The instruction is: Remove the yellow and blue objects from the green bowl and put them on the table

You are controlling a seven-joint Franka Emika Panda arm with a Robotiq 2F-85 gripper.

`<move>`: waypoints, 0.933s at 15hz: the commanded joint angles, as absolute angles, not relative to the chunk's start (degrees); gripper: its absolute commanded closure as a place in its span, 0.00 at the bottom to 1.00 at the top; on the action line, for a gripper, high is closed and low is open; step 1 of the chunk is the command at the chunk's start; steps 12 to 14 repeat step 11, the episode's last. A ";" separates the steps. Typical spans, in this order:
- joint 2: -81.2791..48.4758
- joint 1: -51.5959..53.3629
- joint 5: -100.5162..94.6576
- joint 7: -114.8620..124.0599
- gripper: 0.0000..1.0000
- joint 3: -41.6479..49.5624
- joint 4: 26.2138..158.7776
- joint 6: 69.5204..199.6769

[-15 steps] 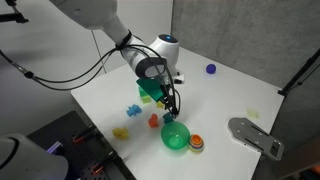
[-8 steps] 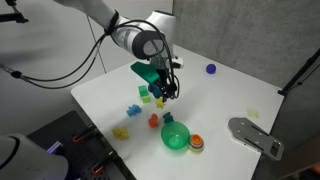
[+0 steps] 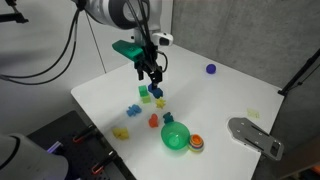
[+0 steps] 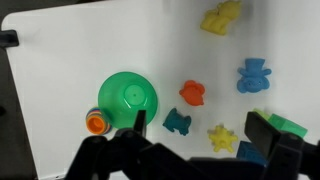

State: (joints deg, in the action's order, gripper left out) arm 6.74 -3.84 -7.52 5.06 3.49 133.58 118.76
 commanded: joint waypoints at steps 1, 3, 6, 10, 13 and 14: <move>15.12 -3.66 -7.62 4.80 0.00 2.86 135.87 115.01; 18.08 -3.84 -7.63 4.99 0.00 2.62 135.82 113.57; 20.81 -4.34 -7.47 5.08 0.00 2.91 136.01 112.61; 19.72 -4.30 -7.43 4.96 0.00 2.72 135.30 113.07; 19.56 -4.29 -7.43 4.96 0.00 2.72 135.30 113.08; 19.56 -4.29 -7.43 4.96 0.00 2.72 135.30 113.08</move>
